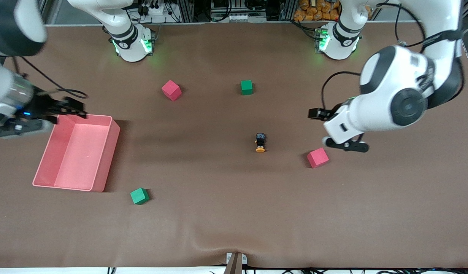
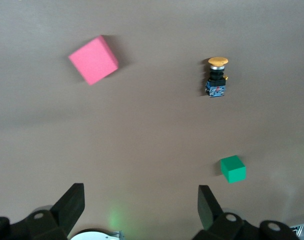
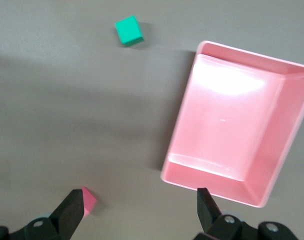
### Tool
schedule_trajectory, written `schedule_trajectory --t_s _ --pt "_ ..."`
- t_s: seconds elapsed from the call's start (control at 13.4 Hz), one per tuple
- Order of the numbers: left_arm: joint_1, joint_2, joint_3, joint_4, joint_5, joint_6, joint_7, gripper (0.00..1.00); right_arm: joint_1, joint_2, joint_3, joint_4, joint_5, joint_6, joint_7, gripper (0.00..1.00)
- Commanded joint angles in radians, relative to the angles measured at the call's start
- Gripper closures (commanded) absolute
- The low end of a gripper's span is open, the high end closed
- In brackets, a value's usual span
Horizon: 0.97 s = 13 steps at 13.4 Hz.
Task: Place and upright button with both arms
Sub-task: 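Retract the right gripper while the left gripper reaches the button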
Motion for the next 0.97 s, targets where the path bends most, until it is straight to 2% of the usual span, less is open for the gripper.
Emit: schedule_trajectory --t_s 0.0,0.15,0.3,0.52,0.9 --pt "-0.06 0.101 0.008 0.117 -0.005 -0.043 -0.104 0.0 -0.087 -0.032 0.019 0.043 -0.045 -0.122 -0.092 0.0" --pt "-0.141 0.164 0.029 0.17 0.001 -0.041 -0.219 0.0 -0.105 -0.035 0.012 0.09 -0.067 -0.211 -0.085 0.0" --pt "-0.152 0.189 0.037 0.177 -0.002 -0.022 -0.235 0.0 -0.102 -0.035 -0.001 0.14 -0.07 -0.269 -0.079 0.0" --pt "-0.243 0.241 0.048 0.178 -0.002 0.047 -0.368 0.0 -0.116 -0.065 -0.019 0.139 -0.059 -0.27 -0.069 0.0" --pt "-0.248 0.319 0.039 0.171 -0.011 0.19 -0.405 0.0 -0.119 -0.101 -0.022 0.142 -0.054 -0.283 0.08 0.0"
